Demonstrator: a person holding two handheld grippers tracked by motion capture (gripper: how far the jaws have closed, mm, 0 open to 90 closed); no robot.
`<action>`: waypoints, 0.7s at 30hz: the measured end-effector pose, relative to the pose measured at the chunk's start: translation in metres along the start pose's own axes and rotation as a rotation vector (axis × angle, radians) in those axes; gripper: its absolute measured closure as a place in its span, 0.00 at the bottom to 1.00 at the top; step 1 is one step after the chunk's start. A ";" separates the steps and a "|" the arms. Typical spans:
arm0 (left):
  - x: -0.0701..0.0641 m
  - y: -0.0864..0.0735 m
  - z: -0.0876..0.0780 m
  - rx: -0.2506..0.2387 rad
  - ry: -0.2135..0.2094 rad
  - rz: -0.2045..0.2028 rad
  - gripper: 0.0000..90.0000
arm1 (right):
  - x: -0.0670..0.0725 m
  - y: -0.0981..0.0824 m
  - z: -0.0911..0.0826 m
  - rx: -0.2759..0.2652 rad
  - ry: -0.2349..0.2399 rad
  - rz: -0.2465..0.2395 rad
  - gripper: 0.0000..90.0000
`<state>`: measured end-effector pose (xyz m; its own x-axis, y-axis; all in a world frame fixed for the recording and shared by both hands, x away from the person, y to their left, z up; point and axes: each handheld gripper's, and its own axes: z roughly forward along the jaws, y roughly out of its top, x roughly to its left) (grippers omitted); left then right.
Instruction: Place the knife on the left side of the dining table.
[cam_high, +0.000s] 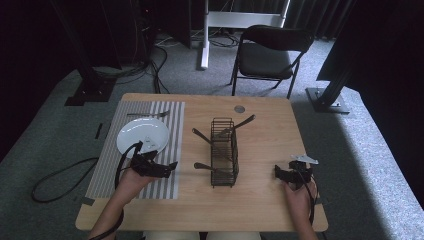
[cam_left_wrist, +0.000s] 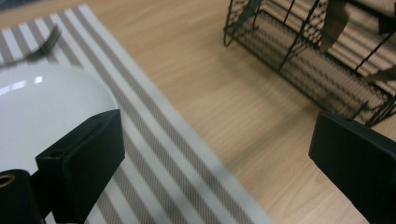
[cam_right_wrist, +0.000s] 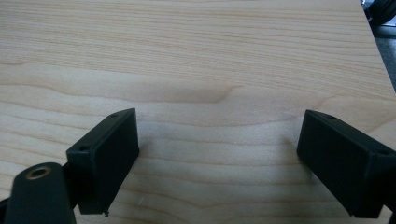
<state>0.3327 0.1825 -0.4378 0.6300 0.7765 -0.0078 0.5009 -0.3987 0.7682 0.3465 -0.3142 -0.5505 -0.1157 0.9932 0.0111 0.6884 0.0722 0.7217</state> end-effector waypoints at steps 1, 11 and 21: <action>-0.001 0.004 0.000 -0.005 -0.003 0.007 0.04 | 0.000 0.000 0.000 0.000 0.000 0.000 0.13; -0.006 0.043 0.002 -0.054 -0.039 0.042 0.04 | 0.000 0.000 0.000 0.000 0.000 0.000 0.13; -0.010 0.067 0.001 -0.089 -0.098 0.062 0.04 | 0.000 0.000 0.000 -0.001 0.000 0.000 0.13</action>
<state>0.3601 0.1474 -0.3869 0.7151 0.6988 -0.0179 0.4077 -0.3962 0.8227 0.3465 -0.3142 -0.5504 -0.1157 0.9932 0.0114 0.6881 0.0718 0.7221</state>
